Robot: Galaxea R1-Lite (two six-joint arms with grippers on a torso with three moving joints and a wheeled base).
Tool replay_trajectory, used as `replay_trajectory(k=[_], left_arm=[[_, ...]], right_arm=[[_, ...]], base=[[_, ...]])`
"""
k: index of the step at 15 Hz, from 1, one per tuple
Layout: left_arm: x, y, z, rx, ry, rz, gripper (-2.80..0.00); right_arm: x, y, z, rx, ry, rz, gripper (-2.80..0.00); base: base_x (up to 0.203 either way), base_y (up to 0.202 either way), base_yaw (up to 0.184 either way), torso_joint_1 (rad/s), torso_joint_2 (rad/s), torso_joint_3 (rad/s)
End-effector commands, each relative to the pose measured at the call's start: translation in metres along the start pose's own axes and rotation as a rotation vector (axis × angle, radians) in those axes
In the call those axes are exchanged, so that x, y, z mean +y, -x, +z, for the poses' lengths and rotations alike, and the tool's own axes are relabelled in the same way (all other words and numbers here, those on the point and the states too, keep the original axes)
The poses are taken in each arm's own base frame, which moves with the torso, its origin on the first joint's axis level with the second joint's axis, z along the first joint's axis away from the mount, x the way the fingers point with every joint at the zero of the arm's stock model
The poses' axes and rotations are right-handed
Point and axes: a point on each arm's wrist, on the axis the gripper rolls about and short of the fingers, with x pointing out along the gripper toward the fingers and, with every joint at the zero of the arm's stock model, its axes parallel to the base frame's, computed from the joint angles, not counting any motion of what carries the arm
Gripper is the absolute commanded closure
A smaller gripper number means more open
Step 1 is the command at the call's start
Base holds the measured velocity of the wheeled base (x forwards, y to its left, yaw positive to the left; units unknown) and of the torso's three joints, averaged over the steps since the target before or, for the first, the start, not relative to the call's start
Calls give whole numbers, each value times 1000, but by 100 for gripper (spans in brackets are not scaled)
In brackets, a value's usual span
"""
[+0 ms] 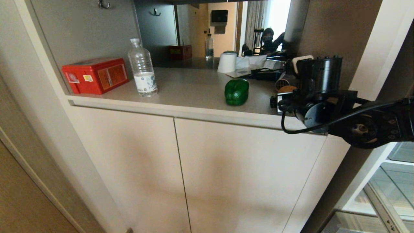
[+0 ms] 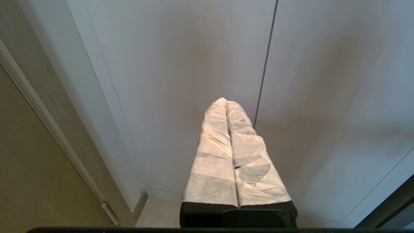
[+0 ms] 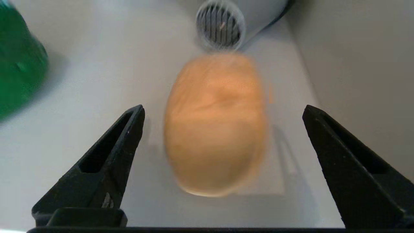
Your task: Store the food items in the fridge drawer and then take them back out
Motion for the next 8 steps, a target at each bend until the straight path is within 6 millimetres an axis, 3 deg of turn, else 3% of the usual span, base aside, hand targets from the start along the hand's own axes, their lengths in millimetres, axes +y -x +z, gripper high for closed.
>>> replay_trajectory(k=[1, 4, 8], left_arm=[[0, 0, 0, 0, 0, 1, 0], [0, 0, 0, 0, 0, 1, 0], [0, 0, 0, 0, 0, 1, 0]], right_arm=[[-11, 16, 14, -36, -28, 1, -280], [-20, 41, 15, -41, -23, 33, -280], [-9, 30, 6, -16, -3, 40, -280]], base=[[0, 0, 0, 0, 0, 0], [0, 0, 0, 0, 0, 0], [0, 0, 0, 0, 0, 0]])
